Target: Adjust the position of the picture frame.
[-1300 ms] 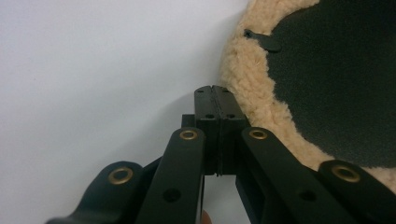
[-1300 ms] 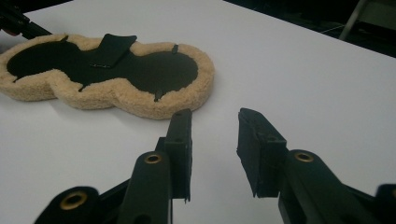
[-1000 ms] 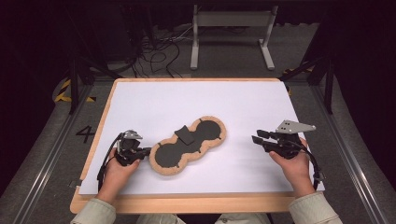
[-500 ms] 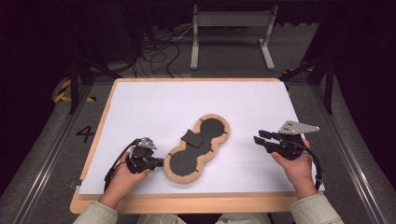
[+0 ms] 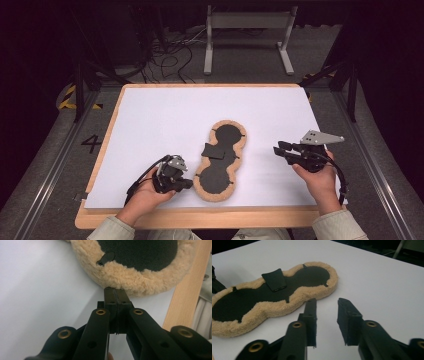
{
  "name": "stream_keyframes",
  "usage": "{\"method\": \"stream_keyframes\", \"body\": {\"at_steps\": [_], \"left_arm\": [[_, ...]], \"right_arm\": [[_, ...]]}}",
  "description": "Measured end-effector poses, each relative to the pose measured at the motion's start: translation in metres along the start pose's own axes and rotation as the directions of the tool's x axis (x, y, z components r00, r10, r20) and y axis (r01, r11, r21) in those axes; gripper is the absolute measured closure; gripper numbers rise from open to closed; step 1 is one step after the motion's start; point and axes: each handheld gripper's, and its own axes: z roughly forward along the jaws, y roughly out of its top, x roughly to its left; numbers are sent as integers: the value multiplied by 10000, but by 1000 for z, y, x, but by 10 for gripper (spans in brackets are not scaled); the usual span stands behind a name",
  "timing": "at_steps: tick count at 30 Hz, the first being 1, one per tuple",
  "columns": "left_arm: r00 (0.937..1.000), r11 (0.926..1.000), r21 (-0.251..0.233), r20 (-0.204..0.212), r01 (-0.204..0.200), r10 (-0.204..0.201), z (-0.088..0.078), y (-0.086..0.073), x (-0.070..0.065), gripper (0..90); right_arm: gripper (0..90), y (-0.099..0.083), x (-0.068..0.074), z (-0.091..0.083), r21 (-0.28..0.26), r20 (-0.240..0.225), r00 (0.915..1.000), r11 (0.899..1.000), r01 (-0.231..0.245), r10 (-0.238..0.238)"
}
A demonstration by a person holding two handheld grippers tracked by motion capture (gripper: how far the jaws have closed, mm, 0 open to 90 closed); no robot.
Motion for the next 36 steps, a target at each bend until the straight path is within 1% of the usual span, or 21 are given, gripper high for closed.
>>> {"method": "stream_keyframes", "body": {"at_steps": [2,4,5,6,7,10,13,17,18,19,20,21,22,23,24,26,27,28,31,32,36], "left_arm": [[10000,10000,3,-46,-10,10,0,0,-1,893],[9999,9997,-201,-58,147,-148,-3,-2,2,840],[9995,9991,-337,-172,249,-255,-6,-4,2,805],[9986,9982,-605,-524,29,-60,-10,-5,5,780],[9978,9961,-793,-509,376,-417,-14,-8,4,770],[9925,9849,-1645,-987,547,-716,-28,-15,8,747],[9867,9722,-2254,-1312,640,-954,-39,-21,12,737],[9768,9555,-2832,-1674,824,-1338,-50,-29,16,719],[9758,9527,-2913,-1680,866,-1401,-51,-30,16,709],[9758,9527,-2913,-1680,866,-1401,-51,-30,16,698],[9727,9490,-3020,-1774,907,-1494,-53,-31,18,682],[9697,9457,-3104,-1851,965,-1597,-54,-32,19,682],[9659,9386,-3247,-1829,1165,-1832,-55,-34,20,667],[9659,9386,-3247,-1829,1165,-1832,-55,-34,20,657],[9643,9374,-3273,-1867,1189,-1876,-56,-35,22,657],[9633,9349,-3304,-1814,1296,-1977,-57,-36,23,655],[9629,9350,-3311,-1855,1268,-1962,-57,-36,23,655],[9619,9326,-3368,-1858,1294,-2006,-58,-37,23,656],[9614,9326,-3376,-1891,1277,-2001,-58,-37,23,657],[9617,9343,-3348,-1928,1222,-1948,-59,-38,23,658],[9616,9317,-3398,-1871,1285,-2009,-60,-41,24,658]], "right_arm": [[834,0,1,3,293,148,9998,9995,126,-130],[895,1,2,7,493,292,9995,9987,97,-111],[900,2,3,10,632,390,9992,9980,57,-81],[900,3,4,13,780,482,9988,9969,47,-85],[900,5,5,17,912,558,9984,9958,68,-119],[900,12,7,30,1253,725,9971,9920,129,-222],[900,17,8,44,1578,761,9969,9874,83,-206],[900,26,7,61,1971,902,9959,9803,-159,-20],[900,28,6,66,2107,971,9952,9770,-315,111],[900,28,6,66,2107,971,9952,9770,-315,111],[900,30,4,74,2343,1003,9947,9711,-458,227],[900,30,4,74,2343,1003,9947,9711,-458,227],[900,31,4,84,2630,879,9958,9636,-481,258],[900,31,4,84,2630,879,9958,9636,-481,258],[900,31,5,88,2780,809,9964,9594,-485,269],[900,32,8,103,3282,804,9967,9440,-351,91],[900,32,8,103,3282,804,9967,9440,-351,91],[900,33,8,110,3462,801,9967,9374,-362,89],[900,34,7,117,3591,867,9962,9325,-388,81],[900,34,7,121,3678,913,9957,9286,-503,177],[900,31,5,135,3987,907,9949,9138,-774,447]]}}
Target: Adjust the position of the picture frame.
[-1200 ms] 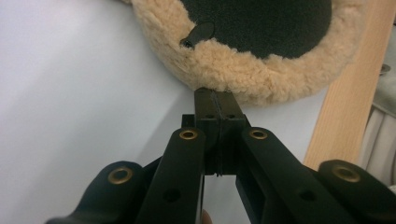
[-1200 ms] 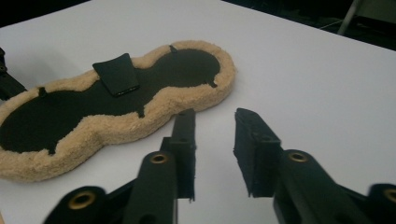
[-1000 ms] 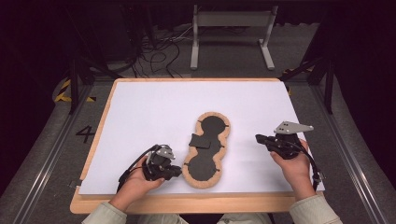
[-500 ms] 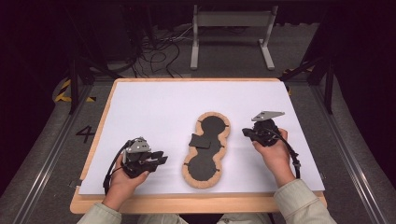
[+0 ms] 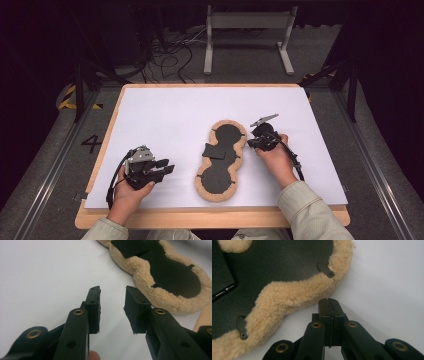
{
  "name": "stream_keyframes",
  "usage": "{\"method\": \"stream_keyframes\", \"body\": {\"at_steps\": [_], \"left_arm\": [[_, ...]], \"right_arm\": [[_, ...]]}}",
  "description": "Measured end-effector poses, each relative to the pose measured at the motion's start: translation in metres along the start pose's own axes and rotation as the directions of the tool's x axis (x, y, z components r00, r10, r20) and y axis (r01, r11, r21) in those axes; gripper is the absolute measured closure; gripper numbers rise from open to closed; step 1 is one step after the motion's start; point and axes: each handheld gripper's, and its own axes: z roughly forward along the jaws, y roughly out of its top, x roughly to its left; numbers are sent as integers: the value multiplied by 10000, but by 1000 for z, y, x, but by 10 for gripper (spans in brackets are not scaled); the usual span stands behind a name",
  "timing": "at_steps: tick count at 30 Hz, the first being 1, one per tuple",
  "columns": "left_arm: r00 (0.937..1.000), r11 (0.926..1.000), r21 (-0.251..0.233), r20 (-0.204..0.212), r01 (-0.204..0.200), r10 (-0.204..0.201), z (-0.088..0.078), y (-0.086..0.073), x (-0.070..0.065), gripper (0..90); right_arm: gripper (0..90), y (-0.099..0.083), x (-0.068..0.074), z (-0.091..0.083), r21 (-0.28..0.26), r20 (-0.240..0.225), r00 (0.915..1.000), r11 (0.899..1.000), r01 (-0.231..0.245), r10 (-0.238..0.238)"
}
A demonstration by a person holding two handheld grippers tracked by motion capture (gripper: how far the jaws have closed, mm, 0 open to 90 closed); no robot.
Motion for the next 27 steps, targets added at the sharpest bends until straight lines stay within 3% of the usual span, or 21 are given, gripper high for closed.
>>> {"method": "stream_keyframes", "body": {"at_steps": [3,7,15,24,27], "left_arm": [[10000,10000,-49,-3,55,-55,-2,-2,1,658],[9999,9999,-32,-41,132,-132,-5,-6,1,658],[9996,9996,31,-60,265,-265,-10,-11,1,664],[9997,9997,17,-47,240,-240,-9,-11,3,665],[9991,9990,251,-215,378,-373,-7,-12,7,665]], "right_arm": [[900,2,0,8,52,-257,9996,9999,-146,148],[900,7,1,11,157,-203,9997,9998,-152,155],[900,31,7,28,164,-426,9987,9994,300,-293],[900,66,33,47,349,-319,9919,9917,1239,-1229],[900,75,42,54,337,-457,9889,9892,1428,-1412]]}}
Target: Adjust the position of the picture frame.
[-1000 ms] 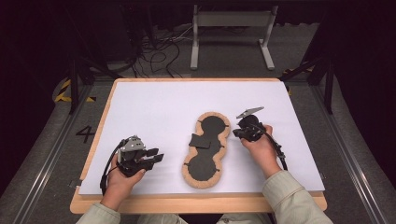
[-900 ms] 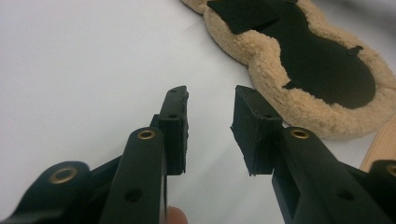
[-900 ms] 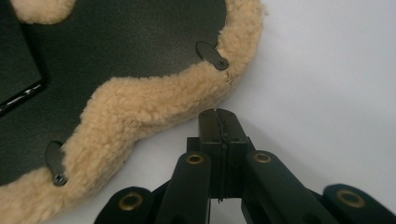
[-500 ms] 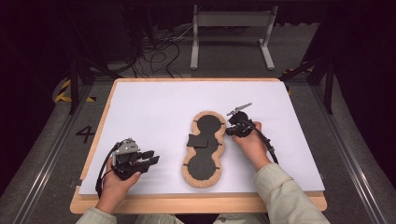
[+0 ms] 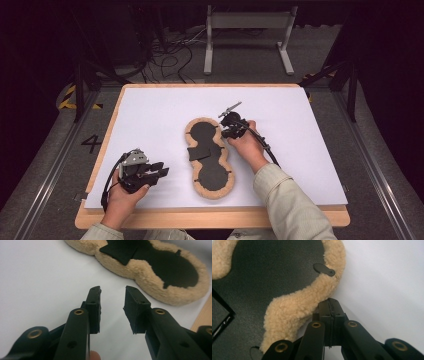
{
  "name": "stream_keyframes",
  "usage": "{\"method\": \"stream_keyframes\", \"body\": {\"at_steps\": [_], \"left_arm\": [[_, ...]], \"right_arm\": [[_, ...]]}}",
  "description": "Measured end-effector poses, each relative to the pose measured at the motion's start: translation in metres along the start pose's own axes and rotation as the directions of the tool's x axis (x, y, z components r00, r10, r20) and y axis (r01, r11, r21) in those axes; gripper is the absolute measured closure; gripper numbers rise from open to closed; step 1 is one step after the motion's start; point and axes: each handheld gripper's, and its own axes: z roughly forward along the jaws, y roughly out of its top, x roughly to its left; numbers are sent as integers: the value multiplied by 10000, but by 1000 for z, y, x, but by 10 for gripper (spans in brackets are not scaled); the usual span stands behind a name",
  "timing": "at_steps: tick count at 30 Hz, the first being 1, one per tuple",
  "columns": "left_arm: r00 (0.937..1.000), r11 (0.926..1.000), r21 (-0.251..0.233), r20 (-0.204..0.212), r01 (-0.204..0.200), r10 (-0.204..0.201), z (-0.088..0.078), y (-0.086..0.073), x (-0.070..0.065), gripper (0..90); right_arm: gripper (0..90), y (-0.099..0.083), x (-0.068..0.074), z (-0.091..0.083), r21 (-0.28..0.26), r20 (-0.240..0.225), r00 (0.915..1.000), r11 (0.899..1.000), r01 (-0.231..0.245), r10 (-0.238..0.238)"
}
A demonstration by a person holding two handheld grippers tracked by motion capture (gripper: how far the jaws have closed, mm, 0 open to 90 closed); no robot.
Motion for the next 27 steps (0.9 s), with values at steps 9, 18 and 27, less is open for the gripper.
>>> {"method": "stream_keyframes", "body": {"at_steps": [9,18,27], "left_arm": [[9994,9988,467,307,-172,158,7,1,-2,701],[10000,9998,206,47,26,-27,2,0,3,708],[9923,9963,-268,-916,814,-836,-4,-4,16,609]], "right_arm": [[900,17,24,12,-640,-616,9960,9960,616,-655],[900,16,29,-12,-1070,-405,9955,9910,809,-857],[900,17,77,-51,-1479,-1833,9553,9673,2063,-2317]]}}
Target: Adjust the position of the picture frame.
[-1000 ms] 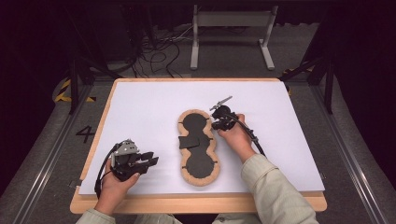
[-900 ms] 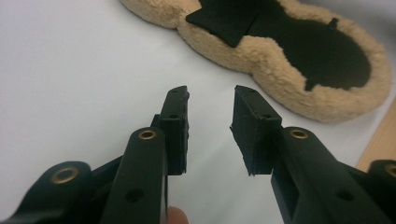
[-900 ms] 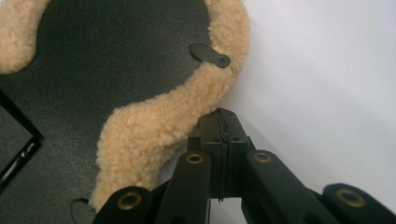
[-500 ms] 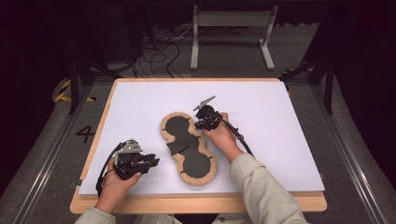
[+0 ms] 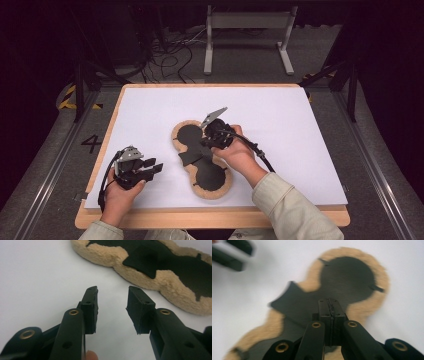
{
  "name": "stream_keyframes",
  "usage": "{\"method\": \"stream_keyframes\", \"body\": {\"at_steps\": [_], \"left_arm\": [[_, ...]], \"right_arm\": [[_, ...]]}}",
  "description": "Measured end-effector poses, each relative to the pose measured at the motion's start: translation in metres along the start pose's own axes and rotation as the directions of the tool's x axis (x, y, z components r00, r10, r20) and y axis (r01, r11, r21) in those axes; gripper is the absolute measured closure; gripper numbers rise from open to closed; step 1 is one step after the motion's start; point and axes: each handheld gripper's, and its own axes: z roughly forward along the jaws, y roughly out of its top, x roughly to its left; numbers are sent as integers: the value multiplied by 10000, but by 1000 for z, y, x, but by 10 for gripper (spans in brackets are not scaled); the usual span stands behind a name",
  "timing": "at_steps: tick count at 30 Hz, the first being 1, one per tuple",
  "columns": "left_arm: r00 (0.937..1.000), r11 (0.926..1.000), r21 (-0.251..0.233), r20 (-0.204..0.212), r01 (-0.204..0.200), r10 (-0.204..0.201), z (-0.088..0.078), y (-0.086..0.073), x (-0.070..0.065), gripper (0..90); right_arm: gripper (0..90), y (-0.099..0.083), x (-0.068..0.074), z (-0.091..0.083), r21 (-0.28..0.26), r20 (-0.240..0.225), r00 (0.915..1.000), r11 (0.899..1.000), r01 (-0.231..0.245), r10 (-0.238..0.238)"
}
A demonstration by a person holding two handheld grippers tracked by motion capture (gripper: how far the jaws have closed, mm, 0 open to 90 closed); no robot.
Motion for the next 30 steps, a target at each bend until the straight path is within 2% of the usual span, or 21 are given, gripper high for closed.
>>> {"method": "stream_keyframes", "body": {"at_steps": [4,9,11,13,14,16,19,22,29,30], "left_arm": [[9983,9987,-252,-364,438,-447,-3,-2,7,585],[9943,9958,-538,-720,742,-780,-5,-5,13,550],[9930,9951,-607,-836,782,-831,-5,-6,15,535],[9925,9953,-634,-927,738,-795,-4,-7,15,511],[9925,9953,-634,-927,738,-795,-4,-7,15,500],[9921,9961,-556,-1016,681,-735,-2,-7,14,479],[9917,9974,-545,-1164,480,-541,-1,-6,13,469],[9920,9971,-533,-1108,546,-602,-1,-6,14,457],[9936,9970,-532,-951,559,-608,1,-7,14,435],[9939,9972,-540,-944,526,-575,1,-7,14,435]], "right_arm": [[900,2,25,-5,53,-614,9974,9993,383,-379],[900,0,43,-1,286,-1160,9912,9973,673,-635],[900,-1,52,3,433,-1412,9870,9956,833,-764],[900,-3,66,9,679,-1775,9790,9912,1134,-999],[900,-3,66,9,679,-1775,9790,9912,1134,-999],[900,-7,76,14,832,-2084,9734,9899,1144,-950],[900,-9,82,18,904,-2189,9705,9882,1237,-1014],[900,-11,90,24,989,-2271,9675,9857,1363,-1110],[900,-16,98,37,1420,-2092,9685,9757,1667,-1351],[900,-17,98,39,1554,-1942,9711,9731,1699,-1385]]}}
